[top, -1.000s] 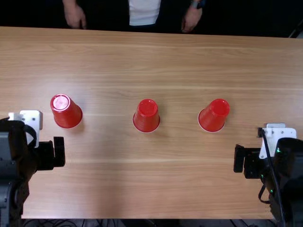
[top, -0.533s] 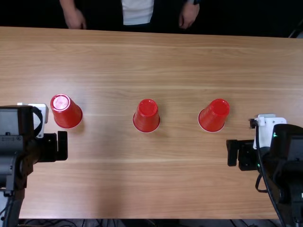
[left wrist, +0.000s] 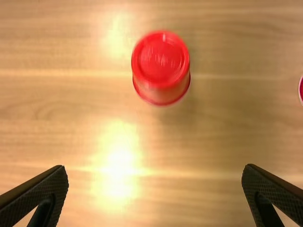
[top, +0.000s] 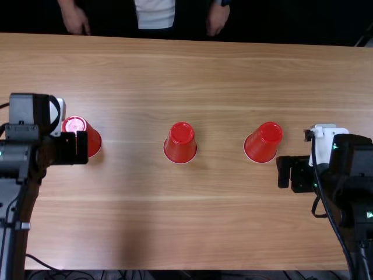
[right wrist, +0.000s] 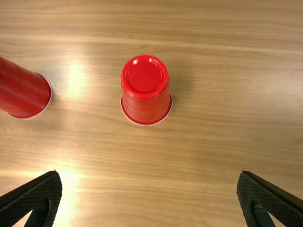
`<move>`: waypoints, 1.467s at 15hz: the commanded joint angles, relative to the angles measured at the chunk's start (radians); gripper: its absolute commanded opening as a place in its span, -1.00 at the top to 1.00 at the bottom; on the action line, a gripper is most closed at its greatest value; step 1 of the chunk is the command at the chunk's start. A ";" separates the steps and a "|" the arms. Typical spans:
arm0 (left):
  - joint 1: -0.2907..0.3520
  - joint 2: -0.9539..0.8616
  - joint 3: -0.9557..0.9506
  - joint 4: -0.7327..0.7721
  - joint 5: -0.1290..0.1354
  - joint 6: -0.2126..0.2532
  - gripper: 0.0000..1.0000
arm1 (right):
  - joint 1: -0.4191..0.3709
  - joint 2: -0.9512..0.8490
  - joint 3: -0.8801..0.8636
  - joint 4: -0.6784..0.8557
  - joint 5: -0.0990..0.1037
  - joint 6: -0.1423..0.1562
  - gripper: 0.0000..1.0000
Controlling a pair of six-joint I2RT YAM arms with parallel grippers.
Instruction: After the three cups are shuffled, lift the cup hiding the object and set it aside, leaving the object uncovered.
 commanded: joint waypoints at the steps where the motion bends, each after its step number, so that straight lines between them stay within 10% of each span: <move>1: 0.006 0.067 0.054 0.012 -0.007 -0.019 -1.00 | 0.011 0.008 0.039 0.000 -0.007 0.002 -1.00; 5: 0.006 0.239 0.120 0.091 -0.009 -0.096 -1.00 | 0.013 0.007 0.039 0.004 -0.007 0.004 -1.00; 19: 0.000 0.554 0.226 0.097 -0.035 -0.113 -1.00 | 0.008 0.002 0.028 0.004 -0.007 0.007 -1.00; 20: -0.002 0.569 0.226 0.097 -0.035 -0.113 -0.90 | 0.008 0.002 0.027 0.004 -0.007 0.007 -1.00; 22: -0.005 0.573 0.224 0.099 -0.035 -0.113 0.00 | 0.006 0.007 0.025 0.000 -0.009 0.005 -1.00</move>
